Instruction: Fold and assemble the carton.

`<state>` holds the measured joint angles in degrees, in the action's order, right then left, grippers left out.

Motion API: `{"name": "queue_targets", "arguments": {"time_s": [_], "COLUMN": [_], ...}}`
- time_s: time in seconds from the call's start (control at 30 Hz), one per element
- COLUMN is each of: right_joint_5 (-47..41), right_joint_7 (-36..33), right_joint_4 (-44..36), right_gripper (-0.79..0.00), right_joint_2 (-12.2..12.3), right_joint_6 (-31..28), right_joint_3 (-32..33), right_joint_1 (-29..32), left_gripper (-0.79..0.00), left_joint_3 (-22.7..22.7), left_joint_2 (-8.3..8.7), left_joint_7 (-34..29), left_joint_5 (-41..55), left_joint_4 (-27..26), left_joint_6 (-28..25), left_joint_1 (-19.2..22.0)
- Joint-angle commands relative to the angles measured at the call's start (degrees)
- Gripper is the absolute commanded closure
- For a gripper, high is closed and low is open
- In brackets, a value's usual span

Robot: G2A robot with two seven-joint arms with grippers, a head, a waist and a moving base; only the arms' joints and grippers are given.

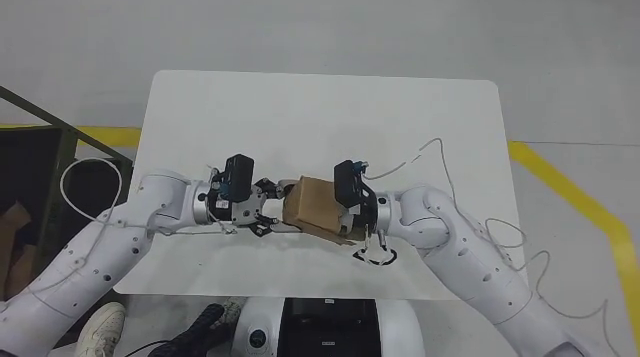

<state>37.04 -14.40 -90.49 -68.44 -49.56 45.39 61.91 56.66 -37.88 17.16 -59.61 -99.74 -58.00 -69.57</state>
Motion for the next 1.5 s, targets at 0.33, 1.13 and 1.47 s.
{"name": "queue_targets", "arguments": {"time_s": [0.33, 1.13, 1.47], "right_joint_5": [0.8, 2.2, 1.8], "right_joint_7": [6.5, 6.7, 5.6], "right_joint_4": [1.7, 2.6, 3.6], "right_gripper": [0.0, 0.0, 0.0], "right_joint_2": [0.2, -0.6, -1.4], "right_joint_6": [-4.0, -7.9, -7.9], "right_joint_3": [2.5, 0.9, -0.9], "right_joint_1": [2.5, 1.6, 0.0], "left_gripper": [-0.785, -0.785, -0.785], "left_joint_3": [5.1, 7.4, 6.5], "left_joint_2": [1.02, -0.58, -1.79], "left_joint_7": [1.2, -5.1, -6.5], "left_joint_5": [2.0, 6.5, 6.7], "left_joint_4": [-0.3, -0.5, 0.4], "left_joint_6": [0.0, 4.1, 3.3], "left_joint_1": [-1.7, -3.2, -2.0]}}
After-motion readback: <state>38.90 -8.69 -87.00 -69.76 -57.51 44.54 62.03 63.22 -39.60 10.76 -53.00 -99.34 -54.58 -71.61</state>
